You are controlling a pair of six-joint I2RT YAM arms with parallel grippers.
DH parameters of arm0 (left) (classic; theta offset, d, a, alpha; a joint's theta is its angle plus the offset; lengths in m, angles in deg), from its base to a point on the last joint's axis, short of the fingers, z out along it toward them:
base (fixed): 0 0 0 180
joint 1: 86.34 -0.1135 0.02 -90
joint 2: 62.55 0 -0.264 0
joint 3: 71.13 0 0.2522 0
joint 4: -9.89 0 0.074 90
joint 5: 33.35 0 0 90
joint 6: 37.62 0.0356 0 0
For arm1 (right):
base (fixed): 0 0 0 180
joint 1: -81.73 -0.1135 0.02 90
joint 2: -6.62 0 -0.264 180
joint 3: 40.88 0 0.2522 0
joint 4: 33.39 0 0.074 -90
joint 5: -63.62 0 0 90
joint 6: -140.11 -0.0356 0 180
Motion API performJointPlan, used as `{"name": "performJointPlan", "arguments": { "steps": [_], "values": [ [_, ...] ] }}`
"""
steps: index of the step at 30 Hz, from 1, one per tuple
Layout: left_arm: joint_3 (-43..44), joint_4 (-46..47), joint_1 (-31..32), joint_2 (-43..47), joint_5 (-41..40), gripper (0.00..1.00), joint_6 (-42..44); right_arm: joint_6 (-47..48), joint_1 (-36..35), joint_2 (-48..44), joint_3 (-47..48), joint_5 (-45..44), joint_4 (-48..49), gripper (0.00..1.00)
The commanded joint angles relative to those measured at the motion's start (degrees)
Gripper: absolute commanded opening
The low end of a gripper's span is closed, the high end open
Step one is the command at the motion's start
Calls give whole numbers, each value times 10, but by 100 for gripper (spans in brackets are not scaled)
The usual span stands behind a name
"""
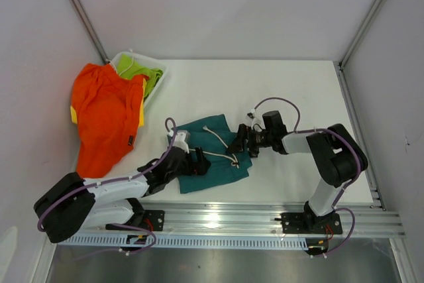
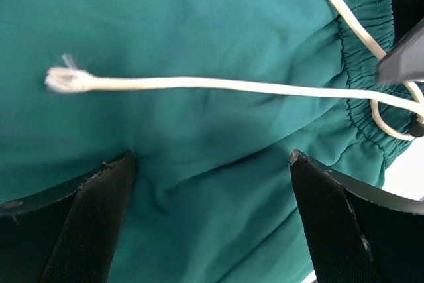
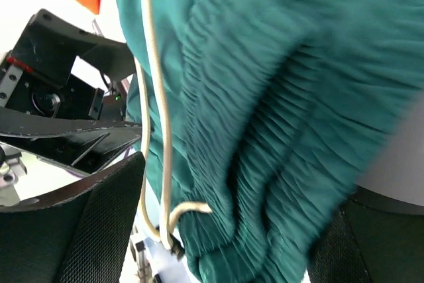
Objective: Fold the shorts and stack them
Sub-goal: Neatly place the folded shorts to the corner
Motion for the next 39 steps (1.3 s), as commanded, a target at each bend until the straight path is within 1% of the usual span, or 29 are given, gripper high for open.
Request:
{"name": "performJointPlan", "arguments": {
  "steps": [1,6,7,8,9,11,12,14,15,17,18,19,21,22,23,26,28,32,33,34,36,37,39],
  "values": [
    [-11,39,-3,-23,11,99,-2,5,-33,34,-8,-49,5,88],
    [-11,61,-4,-57,23,97,5,6,-56,40,13,-58,-1,82],
    [-13,63,-3,-60,23,97,6,6,-61,41,17,-61,-1,80],
    [-14,66,-3,-63,24,97,7,6,-62,42,20,-64,-1,76],
    [-15,69,-3,-62,27,97,8,5,-62,45,20,-65,-1,67],
    [-18,75,-3,-57,29,96,13,5,-62,48,28,-73,-4,56],
    [-18,76,-3,-56,29,96,14,5,-61,52,32,-76,-6,42],
    [-18,78,-3,-37,36,96,22,1,-56,55,42,-88,-13,30],
    [-18,75,-3,-28,39,96,23,-1,-54,60,46,-90,-14,21],
    [-9,52,-3,10,42,98,34,-11,-41,62,53,-97,-13,13],
    [-5,39,-3,26,42,99,36,-14,-37,61,56,-102,-20,3],
    [5,2,-3,57,42,99,43,-16,-33,58,58,-110,-25,0],
    [28,-39,-3,90,37,99,47,-25,-12,49,56,-130,-28,0],
    [33,-74,-3,124,34,99,51,-30,-5,35,52,-145,-28,0],
    [38,-90,-3,141,31,99,53,-40,4,26,48,-154,-28,0],
    [63,-151,-4,186,19,99,56,-69,47,-12,17,-175,-16,0],
    [77,-175,-4,197,17,99,57,-89,91,-31,-13,-192,-7,0],
    [78,-179,-4,202,22,99,57,-151,172,-87,-80,-222,40,0],
    [76,-177,-4,202,22,99,55,-180,205,-96,-94,-228,52,0],
    [72,-175,-4,201,23,99,55,-192,220,-106,-118,-239,63,0],
    [70,-168,-4,203,31,99,52,-222,240,-134,-133,-263,74,0],
    [68,-166,-4,203,35,99,51,-232,264,-144,-145,-291,75,0],
    [69,-161,-4,208,48,99,49,-257,278,-177,-156,-318,89,0]
  ]
}}
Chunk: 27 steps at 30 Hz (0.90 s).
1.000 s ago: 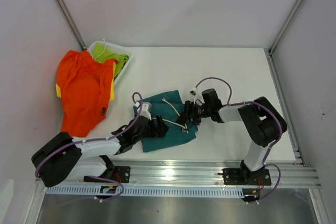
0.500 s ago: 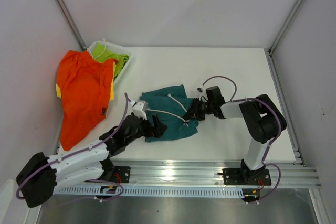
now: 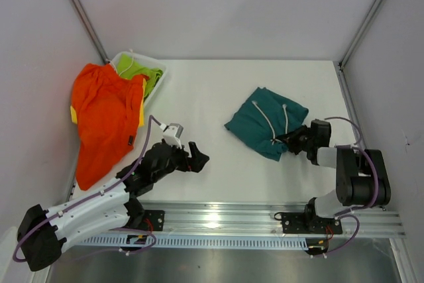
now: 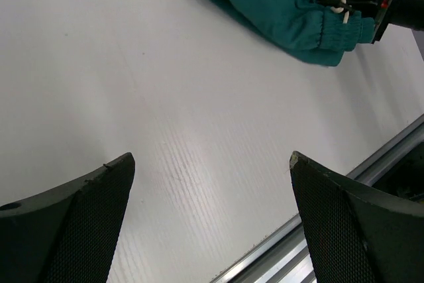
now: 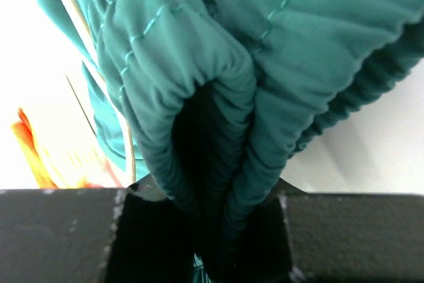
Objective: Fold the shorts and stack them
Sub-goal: Neatly place the folded shorts to the corner
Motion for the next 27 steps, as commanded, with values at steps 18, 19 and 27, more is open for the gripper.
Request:
{"name": "performJointPlan", "arguments": {
  "steps": [18,19,27],
  "values": [
    [-7,-1,-4,56,44,99,6,-250,168,106,76,-260,157,0],
    [-7,1,-4,54,46,99,6,-253,169,124,90,-259,162,0],
    [-9,19,-4,34,48,99,8,-262,163,307,281,-243,162,0]
  ]
}}
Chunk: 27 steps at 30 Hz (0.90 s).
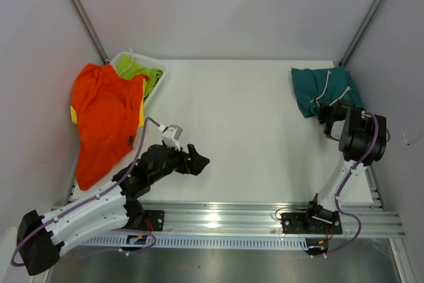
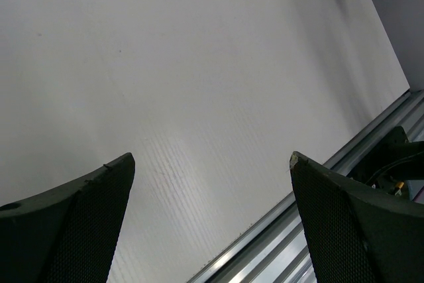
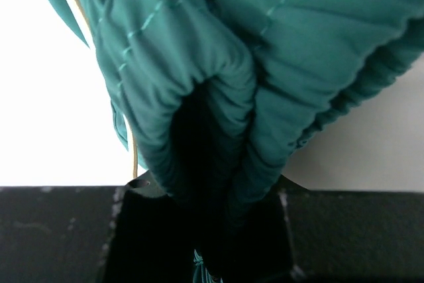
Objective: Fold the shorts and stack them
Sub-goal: Neatly place the folded shorts to the corner
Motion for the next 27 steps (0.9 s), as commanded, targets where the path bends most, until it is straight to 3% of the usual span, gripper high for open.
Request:
{"name": "performJointPlan", "arguments": {
  "steps": [1,9,12,13,15,21,27],
  "values": [
    [-1,26,-3,-8,8,99,7,-2,-5,59,84,-19,-3,0],
    [11,32,-3,-38,3,99,11,9,-16,142,233,-32,-67,0],
    [15,48,-3,-43,5,99,9,15,-21,140,245,-42,-99,35],
    [18,47,-3,-43,5,99,9,15,-23,123,242,-49,-120,59],
    [21,46,-3,-43,5,99,9,27,-28,103,242,-62,-151,71],
    [21,47,-3,-36,10,99,4,19,-35,19,192,-41,-194,76],
    [24,39,-2,-17,15,99,6,52,-32,-81,167,-41,-375,95]
  ]
}}
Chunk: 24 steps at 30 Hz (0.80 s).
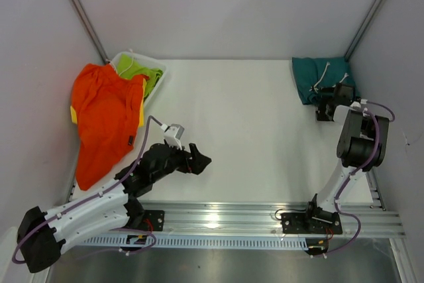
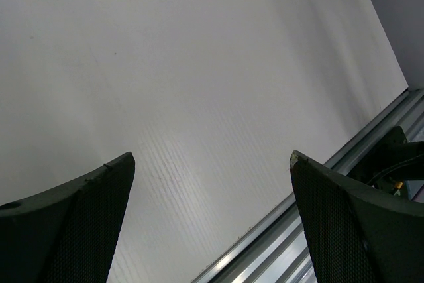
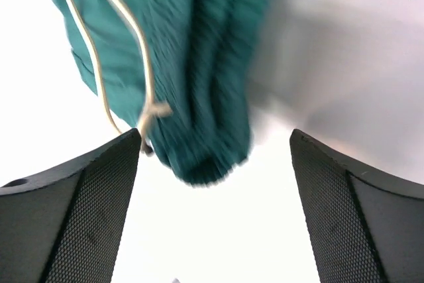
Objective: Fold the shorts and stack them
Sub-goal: Neatly place the folded shorts to the corner
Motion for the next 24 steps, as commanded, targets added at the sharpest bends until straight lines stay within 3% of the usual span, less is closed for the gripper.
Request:
{"name": "performJointPlan", "arguments": {
  "steps": [1,4,7,9,10,12,13,15,16,19,24],
  "values": [
    [25,-2,-2,19,9,99,6,39,4,-95,-25,-18,-113,96],
    [25,-8,-2,30,12,99,5,58,10,-163,-80,-16,-35,94],
    [27,-16,-1,36,12,99,6,108,17,-162,-46,23,18,83],
    [26,-18,-1,40,9,99,10,136,20,-130,34,96,18,67],
    [26,-19,-1,41,7,99,11,136,21,-92,53,116,29,54],
    [26,-17,-1,40,7,99,13,117,24,-59,79,160,87,39],
    [25,-16,-1,39,5,99,13,110,24,-24,97,172,111,26],
    [25,-13,-1,36,5,99,14,93,24,16,127,192,146,22],
    [26,-13,-1,34,5,99,13,93,22,37,144,199,155,12],
    [25,-10,-1,32,5,99,13,86,18,126,234,218,151,1],
    [25,-13,-1,33,2,99,14,71,13,242,311,205,150,0]
  ]
}}
